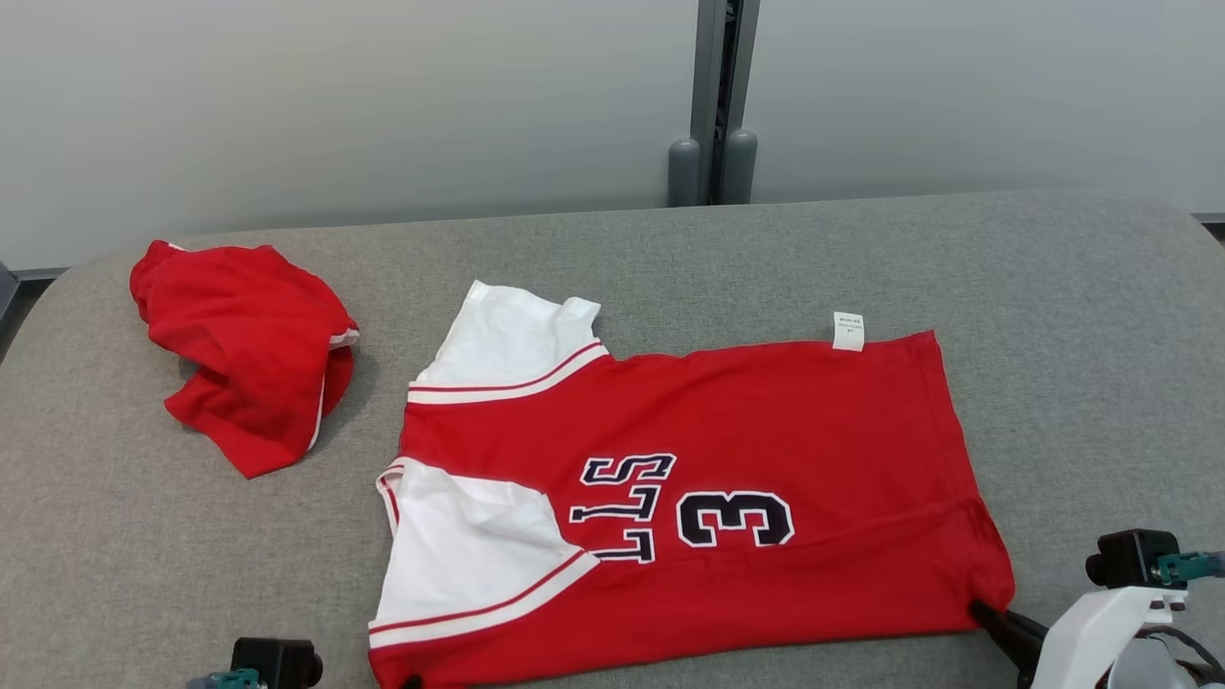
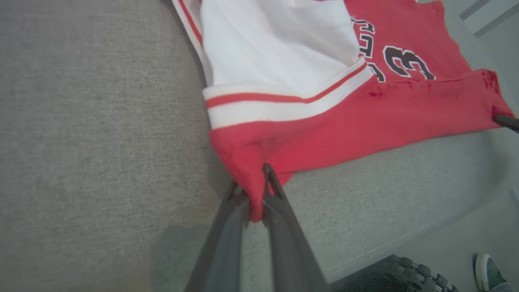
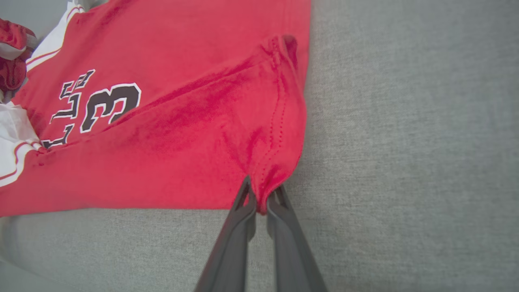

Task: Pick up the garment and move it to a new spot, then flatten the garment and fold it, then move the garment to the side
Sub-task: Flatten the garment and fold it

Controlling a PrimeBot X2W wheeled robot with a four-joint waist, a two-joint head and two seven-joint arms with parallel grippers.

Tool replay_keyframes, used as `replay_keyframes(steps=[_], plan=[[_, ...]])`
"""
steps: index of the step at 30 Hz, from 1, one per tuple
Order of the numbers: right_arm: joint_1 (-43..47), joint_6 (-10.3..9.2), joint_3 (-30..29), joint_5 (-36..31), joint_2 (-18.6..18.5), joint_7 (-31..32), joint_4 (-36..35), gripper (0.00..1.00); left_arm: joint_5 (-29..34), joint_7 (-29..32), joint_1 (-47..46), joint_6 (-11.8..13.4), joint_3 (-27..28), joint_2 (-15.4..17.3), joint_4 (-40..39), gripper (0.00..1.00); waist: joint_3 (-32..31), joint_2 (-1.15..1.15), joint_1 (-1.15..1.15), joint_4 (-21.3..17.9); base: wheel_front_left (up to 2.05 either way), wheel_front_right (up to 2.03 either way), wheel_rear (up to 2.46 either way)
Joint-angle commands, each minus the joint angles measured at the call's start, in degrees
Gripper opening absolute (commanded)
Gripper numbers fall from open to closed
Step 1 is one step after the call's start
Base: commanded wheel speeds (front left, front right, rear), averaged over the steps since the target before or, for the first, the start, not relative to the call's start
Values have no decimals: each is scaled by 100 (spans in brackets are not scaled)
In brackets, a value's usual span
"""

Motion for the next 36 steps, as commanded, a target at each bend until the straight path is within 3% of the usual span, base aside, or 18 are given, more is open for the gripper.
replay_keyframes(steps=[1,13,17,23,24,25,26,27,28,36], plan=[[154,4,-89,-53,-95,131,-156,0,-7,81,108,90,-19,156,-156,0,4,0,0,0,0,0,0],[1045,3,-936,-534,17,1216,-1239,0,-159,517,429,407,-128,674,-1067,0,-1,0,0,46,0,0,0],[1421,3,-1388,-859,301,1665,-1898,0,-200,576,522,495,-124,745,-1256,0,19,0,0,45,0,0,0],[1625,3,-1854,-1230,668,2147,-2287,0,-220,693,507,542,-164,772,-1300,0,17,0,0,23,0,0,0],[1666,3,-1896,-1283,728,2217,-2327,0,-220,701,498,540,-170,765,-1288,8,12,0,0,20,0,0,0],[1696,3,-1945,-1341,790,2280,-2380,0,-221,717,492,542,-178,753,-1279,32,5,0,0,17,0,0,0],[1701,3,-2005,-1384,846,2323,-2430,31,-226,727,489,543,-184,741,-1272,84,-3,0,0,14,0,0,0],[1696,3,-2051,-1427,894,2371,-2462,85,-233,730,488,541,-187,728,-1267,100,-9,0,0,11,0,0,0],[1702,3,-2098,-1479,936,2393,-2494,100,-232,746,486,539,-191,722,-1261,100,-15,0,0,8,0,0,0],[1705,3,-2319,-1729,1139,2554,-2729,100,-192,752,419,600,-153,797,-1257,100,-1,0,0,-10,0,0,0]])
